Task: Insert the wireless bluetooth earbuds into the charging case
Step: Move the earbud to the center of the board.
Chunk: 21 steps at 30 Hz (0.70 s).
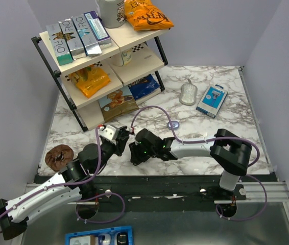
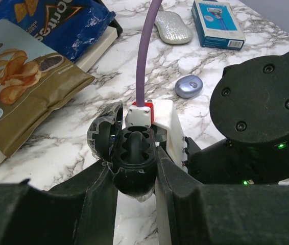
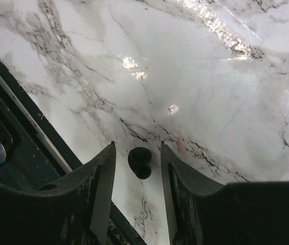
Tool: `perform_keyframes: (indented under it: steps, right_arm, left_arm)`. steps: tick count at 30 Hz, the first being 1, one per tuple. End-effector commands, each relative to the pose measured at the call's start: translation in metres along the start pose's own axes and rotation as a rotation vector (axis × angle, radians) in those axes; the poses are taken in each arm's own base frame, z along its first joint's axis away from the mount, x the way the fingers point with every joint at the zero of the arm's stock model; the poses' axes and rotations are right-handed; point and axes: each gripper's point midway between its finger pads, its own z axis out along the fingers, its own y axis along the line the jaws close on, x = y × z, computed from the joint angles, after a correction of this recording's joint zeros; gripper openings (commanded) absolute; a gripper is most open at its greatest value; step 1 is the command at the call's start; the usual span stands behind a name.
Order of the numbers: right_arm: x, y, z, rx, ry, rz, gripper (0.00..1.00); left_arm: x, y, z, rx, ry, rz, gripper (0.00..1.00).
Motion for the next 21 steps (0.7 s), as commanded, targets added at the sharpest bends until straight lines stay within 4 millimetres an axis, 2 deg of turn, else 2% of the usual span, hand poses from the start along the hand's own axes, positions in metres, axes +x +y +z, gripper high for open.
perform_keyframes:
  steps: [1,2,3,15,21]
  right_arm:
    - [-0.001,-0.004,0.001,0.041,0.001,0.007,0.49]
    - [-0.001,-0.004,0.001,0.036,0.003,0.008,0.49]
    - [0.007,-0.008,0.001,0.052,0.038,0.009,0.49]
    - [0.013,0.002,0.005,0.003,0.088,-0.01,0.49]
    - [0.016,0.0,0.009,0.015,0.112,-0.004,0.42]
  left_arm:
    - [-0.007,0.003,0.0,-0.018,-0.014,0.005,0.0]
    - [-0.007,0.003,0.0,-0.016,-0.014,0.006,0.0]
    - [-0.007,0.003,0.0,-0.016,-0.014,0.006,0.0]
    - [-0.006,0.002,0.001,-0.012,-0.013,0.008,0.0]
    - [-0.006,0.002,0.0,-0.012,-0.011,0.009,0.0]
